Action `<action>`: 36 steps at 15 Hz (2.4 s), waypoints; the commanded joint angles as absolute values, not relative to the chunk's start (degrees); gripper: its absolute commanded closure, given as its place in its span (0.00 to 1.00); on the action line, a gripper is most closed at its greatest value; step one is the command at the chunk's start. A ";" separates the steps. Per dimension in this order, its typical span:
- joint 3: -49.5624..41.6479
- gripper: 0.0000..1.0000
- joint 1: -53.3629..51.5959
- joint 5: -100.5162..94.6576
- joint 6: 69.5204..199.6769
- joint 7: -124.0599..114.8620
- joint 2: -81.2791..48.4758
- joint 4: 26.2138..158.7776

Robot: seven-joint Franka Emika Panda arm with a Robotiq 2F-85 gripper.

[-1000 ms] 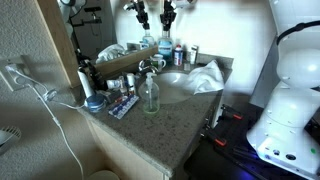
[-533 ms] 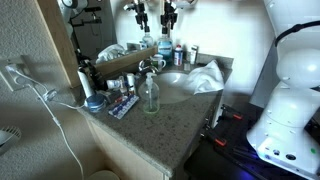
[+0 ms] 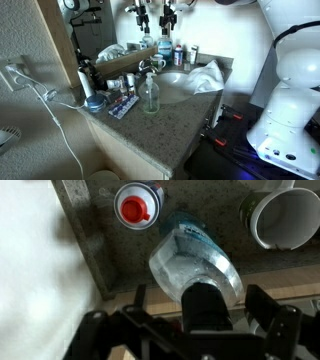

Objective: Put the black lid on the Listerine bottle then move it to the bottom left side of the counter

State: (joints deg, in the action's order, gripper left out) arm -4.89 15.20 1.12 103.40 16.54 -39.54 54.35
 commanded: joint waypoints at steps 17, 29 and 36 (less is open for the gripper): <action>3.72 0.00 27.51 14.67 107.13 56.53 -43.43 56.02; 5.83 0.27 28.61 16.95 108.61 63.45 -45.95 56.62; 6.12 0.36 29.33 20.57 113.53 61.79 -44.33 59.08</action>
State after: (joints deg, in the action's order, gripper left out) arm 5.26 28.14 18.02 109.74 61.63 -46.24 55.93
